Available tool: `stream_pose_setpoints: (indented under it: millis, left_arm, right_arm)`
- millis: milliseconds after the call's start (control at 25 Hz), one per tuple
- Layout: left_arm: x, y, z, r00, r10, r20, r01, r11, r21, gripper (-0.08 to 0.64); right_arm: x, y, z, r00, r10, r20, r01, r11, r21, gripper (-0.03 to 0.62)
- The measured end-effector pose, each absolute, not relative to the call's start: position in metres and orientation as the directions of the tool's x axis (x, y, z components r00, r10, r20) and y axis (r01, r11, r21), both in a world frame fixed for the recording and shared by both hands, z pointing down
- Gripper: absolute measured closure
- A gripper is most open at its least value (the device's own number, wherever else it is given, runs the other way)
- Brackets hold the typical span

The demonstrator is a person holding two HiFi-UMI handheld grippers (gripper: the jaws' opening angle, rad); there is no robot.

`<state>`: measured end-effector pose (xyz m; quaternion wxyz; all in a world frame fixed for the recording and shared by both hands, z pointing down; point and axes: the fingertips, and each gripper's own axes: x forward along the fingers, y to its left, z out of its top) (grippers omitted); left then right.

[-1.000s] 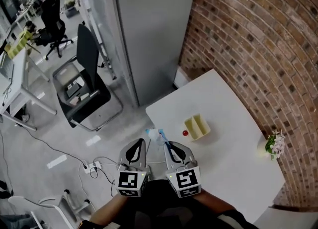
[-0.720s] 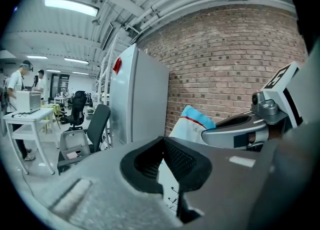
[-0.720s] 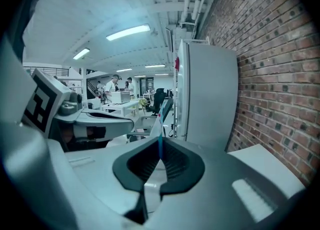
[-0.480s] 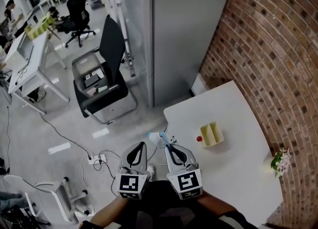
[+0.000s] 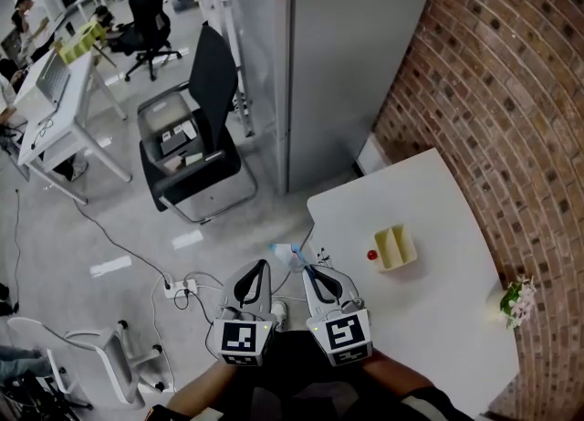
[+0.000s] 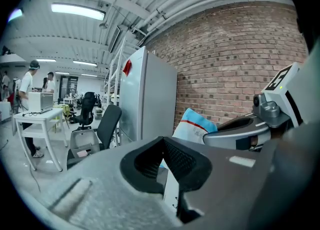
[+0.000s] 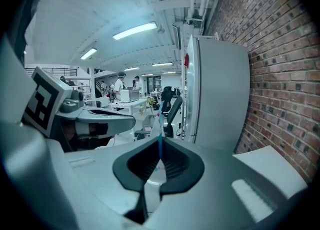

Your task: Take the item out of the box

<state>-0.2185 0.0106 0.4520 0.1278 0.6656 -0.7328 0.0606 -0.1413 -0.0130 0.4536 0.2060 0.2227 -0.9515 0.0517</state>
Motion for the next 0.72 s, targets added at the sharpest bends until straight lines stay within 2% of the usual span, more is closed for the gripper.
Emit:
stream_pose_setpoints:
  millis: [720]
  left_arm:
    - [-0.231, 0.008, 0.454, -0.094, -0.959, 0.269, -0.988, 0.123, 0.093, 0.555]
  right_arm:
    - [-0.146, -0.016, 0.464, -0.806, -0.403, 0.435, -0.46, 0.887, -0.03, 0.591]
